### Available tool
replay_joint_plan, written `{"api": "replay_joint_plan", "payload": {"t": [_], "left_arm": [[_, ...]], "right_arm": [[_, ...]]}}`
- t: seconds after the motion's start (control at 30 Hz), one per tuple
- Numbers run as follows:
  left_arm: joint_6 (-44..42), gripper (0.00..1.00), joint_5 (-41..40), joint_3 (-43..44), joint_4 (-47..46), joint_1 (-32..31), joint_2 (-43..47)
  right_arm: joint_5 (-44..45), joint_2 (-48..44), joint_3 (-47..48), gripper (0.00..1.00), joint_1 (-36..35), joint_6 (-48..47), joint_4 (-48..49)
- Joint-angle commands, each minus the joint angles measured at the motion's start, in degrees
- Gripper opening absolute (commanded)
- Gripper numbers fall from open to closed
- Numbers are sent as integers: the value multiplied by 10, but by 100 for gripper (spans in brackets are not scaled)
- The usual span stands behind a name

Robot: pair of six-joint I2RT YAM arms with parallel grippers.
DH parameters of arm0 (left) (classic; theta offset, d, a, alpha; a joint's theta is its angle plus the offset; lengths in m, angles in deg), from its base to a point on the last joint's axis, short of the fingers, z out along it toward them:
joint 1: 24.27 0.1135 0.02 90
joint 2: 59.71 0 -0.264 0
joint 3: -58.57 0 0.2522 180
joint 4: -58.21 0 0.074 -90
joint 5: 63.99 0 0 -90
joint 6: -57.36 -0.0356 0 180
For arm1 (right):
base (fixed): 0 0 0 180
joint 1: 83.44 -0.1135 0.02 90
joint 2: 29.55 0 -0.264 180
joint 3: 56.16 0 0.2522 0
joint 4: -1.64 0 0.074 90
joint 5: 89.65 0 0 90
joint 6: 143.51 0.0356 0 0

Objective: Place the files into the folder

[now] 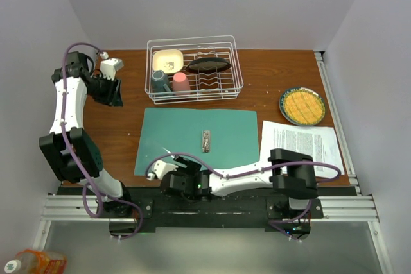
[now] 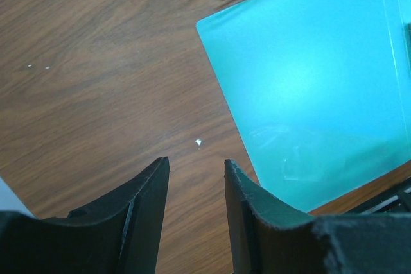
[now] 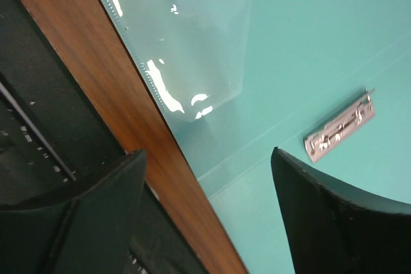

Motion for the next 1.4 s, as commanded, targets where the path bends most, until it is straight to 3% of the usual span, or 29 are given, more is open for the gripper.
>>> {"api": "replay_joint_plan", "payload": {"t": [0.0,0.2,0.33,0.43,0.53,0.63,0.73,0.9,1.0,1.17,1.23,1.37], "left_arm": [[-26,46,48,-22,22,-37,36],[-1,47,69,-16,1,-134,61],[38,47,79,3,-25,-219,52],[61,47,77,8,-68,-298,39],[75,47,91,35,-102,-380,0],[88,48,78,127,-110,-481,-95],[91,48,77,217,-108,-545,-178],[121,48,100,316,-174,-590,-303],[157,48,115,312,-259,-604,-340],[187,52,60,353,-322,-651,-408],[212,52,33,367,-356,-665,-425],[242,65,8,356,-415,-678,-455]], "right_arm": [[32,-108,16,86,22,88,-29],[83,-240,-40,89,157,320,-96],[93,-354,-58,89,313,473,-240],[72,-435,-97,89,410,558,-287],[63,-476,-139,89,469,626,-324],[62,-472,-155,88,504,694,-377],[49,-457,-157,93,553,728,-419],[41,-485,-160,93,637,710,-403],[1,-505,-160,92,724,679,-388],[-60,-511,-173,91,833,620,-342],[-82,-496,-171,91,851,603,-341],[-93,-486,-173,90,861,586,-334]]}}
